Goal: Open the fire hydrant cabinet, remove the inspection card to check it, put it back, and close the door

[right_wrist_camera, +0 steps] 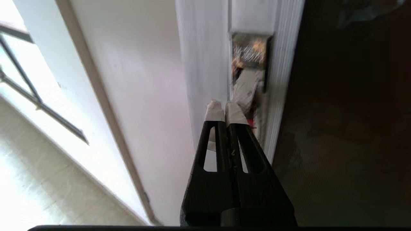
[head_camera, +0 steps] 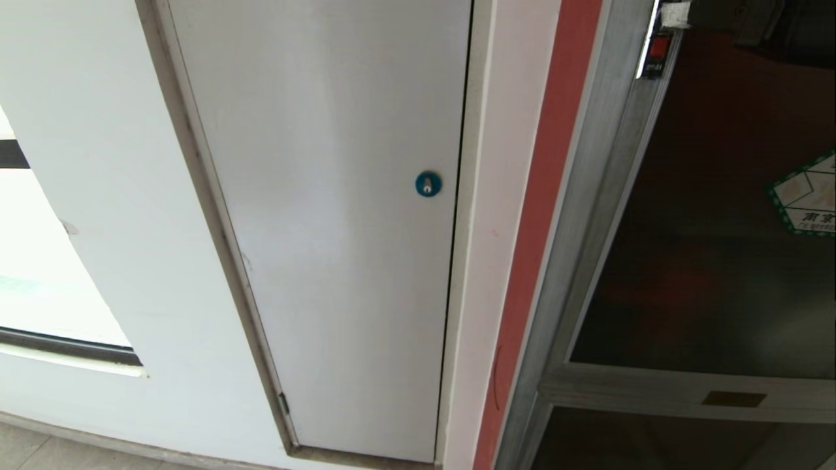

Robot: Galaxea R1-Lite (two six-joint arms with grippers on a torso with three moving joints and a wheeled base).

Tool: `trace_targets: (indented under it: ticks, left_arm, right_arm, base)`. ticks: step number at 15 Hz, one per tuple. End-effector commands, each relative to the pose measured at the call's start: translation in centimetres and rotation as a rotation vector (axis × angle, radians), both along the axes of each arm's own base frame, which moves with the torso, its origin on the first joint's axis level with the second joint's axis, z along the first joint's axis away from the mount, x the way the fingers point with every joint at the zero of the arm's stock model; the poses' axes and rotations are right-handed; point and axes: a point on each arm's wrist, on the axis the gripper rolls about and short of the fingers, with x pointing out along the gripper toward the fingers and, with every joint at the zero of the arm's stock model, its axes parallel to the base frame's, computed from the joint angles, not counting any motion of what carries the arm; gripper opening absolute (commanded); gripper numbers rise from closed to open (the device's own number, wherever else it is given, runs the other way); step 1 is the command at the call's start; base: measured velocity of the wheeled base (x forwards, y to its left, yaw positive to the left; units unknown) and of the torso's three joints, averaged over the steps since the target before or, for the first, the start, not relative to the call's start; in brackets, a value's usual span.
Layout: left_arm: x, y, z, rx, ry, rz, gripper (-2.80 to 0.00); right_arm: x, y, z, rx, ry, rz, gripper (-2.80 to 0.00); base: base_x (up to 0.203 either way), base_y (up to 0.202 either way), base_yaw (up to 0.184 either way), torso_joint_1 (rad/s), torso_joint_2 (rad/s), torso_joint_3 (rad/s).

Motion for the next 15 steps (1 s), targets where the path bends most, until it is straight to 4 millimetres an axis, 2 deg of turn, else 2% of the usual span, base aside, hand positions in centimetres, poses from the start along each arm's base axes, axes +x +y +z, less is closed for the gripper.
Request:
trace_targets:
  ticks: [1,15]
  left_arm:
    - [0.0,0.0,-0.2,0.001,0.005,0.001,-2.80]
    - [0.0,0.0,-0.2,0.001,0.005,0.001,-2.80]
  right_arm:
    - [0.1,0.0,-0.4,-0.002,0.015,0.001,-2.80]
    - [0.5,-1.1,-0.5,-0.001,0.023,-0.041,-2.80]
  base:
    - [0.000,0.000,0.000,0.000,0.00,0.000]
    - [0.000,0.000,0.000,0.000,0.00,0.000]
